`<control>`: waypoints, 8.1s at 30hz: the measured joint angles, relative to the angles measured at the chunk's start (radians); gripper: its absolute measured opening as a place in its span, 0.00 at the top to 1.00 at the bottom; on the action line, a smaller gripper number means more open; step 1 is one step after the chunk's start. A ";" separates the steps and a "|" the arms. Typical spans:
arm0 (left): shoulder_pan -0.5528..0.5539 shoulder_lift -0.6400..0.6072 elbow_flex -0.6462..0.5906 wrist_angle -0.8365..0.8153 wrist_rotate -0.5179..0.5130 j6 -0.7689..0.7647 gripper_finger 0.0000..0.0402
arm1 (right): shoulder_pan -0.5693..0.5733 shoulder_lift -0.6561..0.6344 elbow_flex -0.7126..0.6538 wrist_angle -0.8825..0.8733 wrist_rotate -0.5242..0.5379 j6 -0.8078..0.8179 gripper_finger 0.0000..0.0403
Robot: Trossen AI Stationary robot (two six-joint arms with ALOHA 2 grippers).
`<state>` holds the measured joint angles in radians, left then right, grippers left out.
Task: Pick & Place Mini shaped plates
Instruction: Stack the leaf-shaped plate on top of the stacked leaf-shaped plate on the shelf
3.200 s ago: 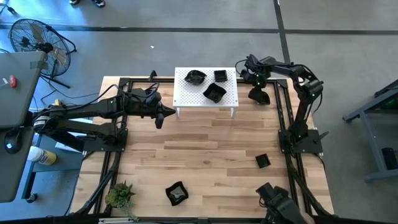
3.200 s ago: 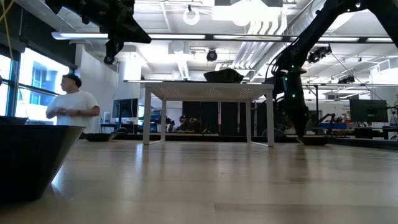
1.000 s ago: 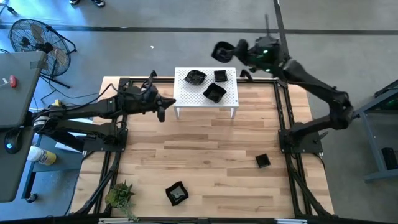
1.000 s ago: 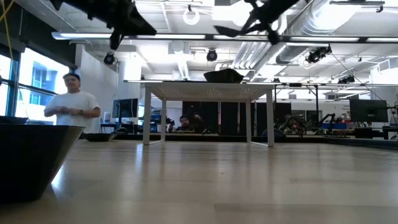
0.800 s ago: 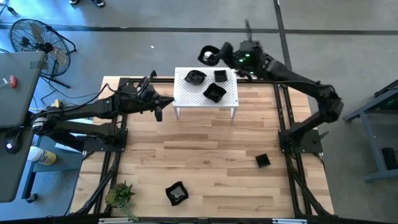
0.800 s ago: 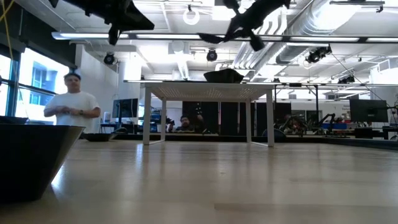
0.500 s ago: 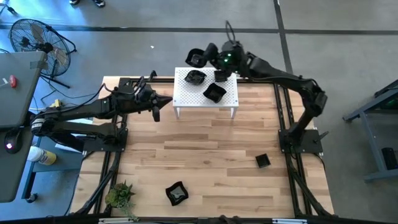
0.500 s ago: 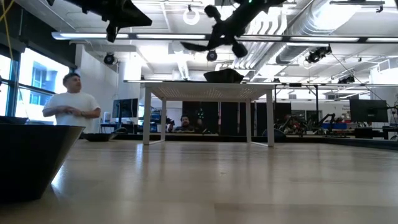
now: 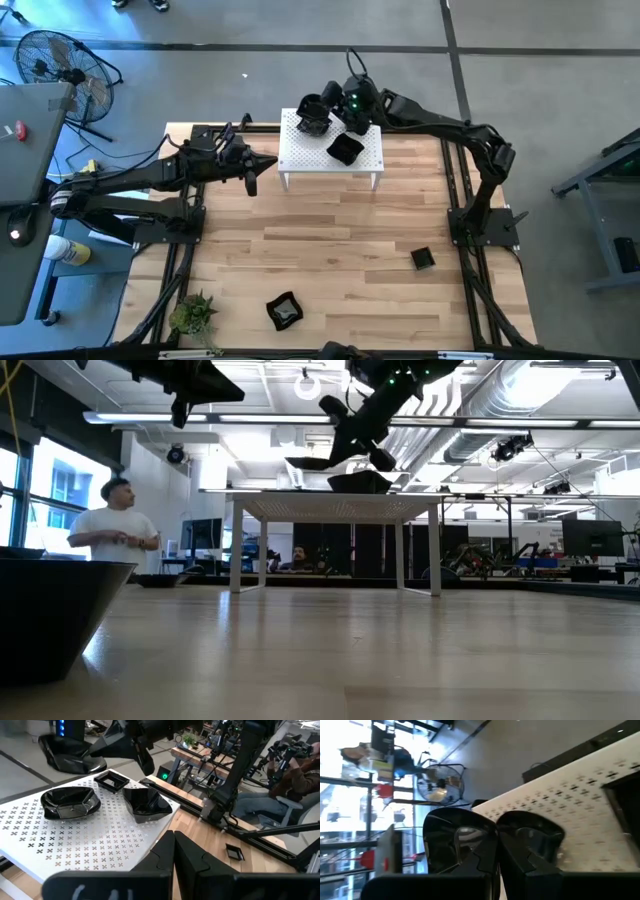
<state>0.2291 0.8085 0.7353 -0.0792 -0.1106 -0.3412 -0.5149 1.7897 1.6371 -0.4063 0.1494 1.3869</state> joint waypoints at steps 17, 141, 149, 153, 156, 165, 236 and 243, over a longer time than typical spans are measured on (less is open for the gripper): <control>0.085 0.025 0.041 -0.001 -0.006 -0.317 0.99 | 0.057 -0.069 0.000 -0.081 0.021 -0.151 0.97; 0.510 0.964 1.008 -0.626 0.339 0.764 1.00 | 0.465 -0.351 -0.001 -0.387 0.365 -0.995 0.98; 0.503 0.995 1.006 -0.635 0.328 0.758 1.00 | 0.472 -0.351 -0.001 -0.387 0.364 -0.995 1.00; 0.497 0.995 1.007 -0.626 0.324 0.757 1.00 | 0.484 -0.351 -0.001 -0.387 0.360 -0.995 0.99; 0.486 0.996 1.007 -0.617 0.292 0.762 1.00 | 0.485 -0.351 -0.001 -0.387 0.364 -0.995 0.99; 0.478 0.996 1.007 -0.629 0.269 0.756 0.82 | 0.485 -0.351 -0.001 -0.387 0.366 -0.995 0.99; 0.572 0.655 0.064 -0.553 -0.085 0.334 0.61 | 0.342 -0.710 -0.464 -0.010 0.166 -1.009 1.00; 0.570 0.655 0.052 -0.489 -0.135 0.340 0.63 | 0.342 -0.710 -0.464 0.011 0.166 -1.010 1.00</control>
<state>0.7992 1.4635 0.7872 -0.5683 -0.2459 -0.0017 -0.1730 1.0794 1.1732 -0.3957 0.3153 0.3764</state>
